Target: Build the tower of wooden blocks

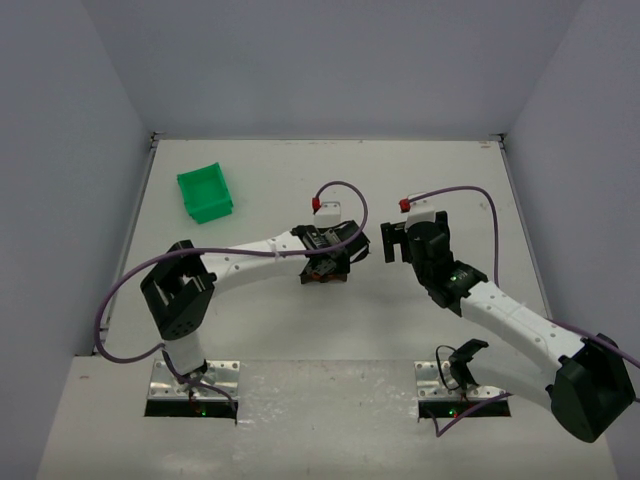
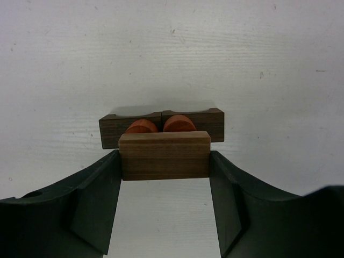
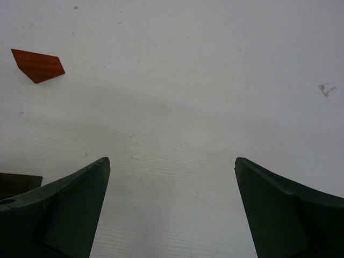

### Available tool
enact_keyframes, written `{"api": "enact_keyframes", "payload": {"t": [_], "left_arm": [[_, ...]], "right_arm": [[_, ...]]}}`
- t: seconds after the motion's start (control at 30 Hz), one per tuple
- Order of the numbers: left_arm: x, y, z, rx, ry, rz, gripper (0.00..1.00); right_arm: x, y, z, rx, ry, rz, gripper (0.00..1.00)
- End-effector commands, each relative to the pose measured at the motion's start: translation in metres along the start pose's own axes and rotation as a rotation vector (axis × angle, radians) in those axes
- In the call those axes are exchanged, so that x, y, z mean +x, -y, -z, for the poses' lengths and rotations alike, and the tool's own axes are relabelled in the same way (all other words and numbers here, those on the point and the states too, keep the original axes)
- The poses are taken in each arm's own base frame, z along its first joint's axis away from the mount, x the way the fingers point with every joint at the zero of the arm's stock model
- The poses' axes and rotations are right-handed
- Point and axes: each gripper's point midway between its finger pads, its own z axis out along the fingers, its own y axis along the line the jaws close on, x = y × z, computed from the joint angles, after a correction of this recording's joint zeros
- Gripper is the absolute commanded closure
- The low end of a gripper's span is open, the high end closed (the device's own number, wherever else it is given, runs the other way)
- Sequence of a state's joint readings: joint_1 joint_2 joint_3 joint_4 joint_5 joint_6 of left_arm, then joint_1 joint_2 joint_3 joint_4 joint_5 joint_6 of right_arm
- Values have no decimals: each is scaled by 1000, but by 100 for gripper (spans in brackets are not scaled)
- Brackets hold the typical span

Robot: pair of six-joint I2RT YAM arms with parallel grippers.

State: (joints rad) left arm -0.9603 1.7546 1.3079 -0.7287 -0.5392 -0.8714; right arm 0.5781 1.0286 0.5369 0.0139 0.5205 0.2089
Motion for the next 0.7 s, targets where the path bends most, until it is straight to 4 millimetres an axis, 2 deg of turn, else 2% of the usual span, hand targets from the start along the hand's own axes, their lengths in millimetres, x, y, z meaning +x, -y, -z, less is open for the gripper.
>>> {"api": "enact_keyframes", "payload": {"t": [0.0, 0.67], "left_arm": [[-13, 10, -1, 37, 29, 29, 69], [-5, 2, -11, 18, -1, 32, 66]], "right_arm": [[-10, 2, -1, 17, 32, -28, 1], [-8, 3, -3, 28, 20, -19, 1]]}}
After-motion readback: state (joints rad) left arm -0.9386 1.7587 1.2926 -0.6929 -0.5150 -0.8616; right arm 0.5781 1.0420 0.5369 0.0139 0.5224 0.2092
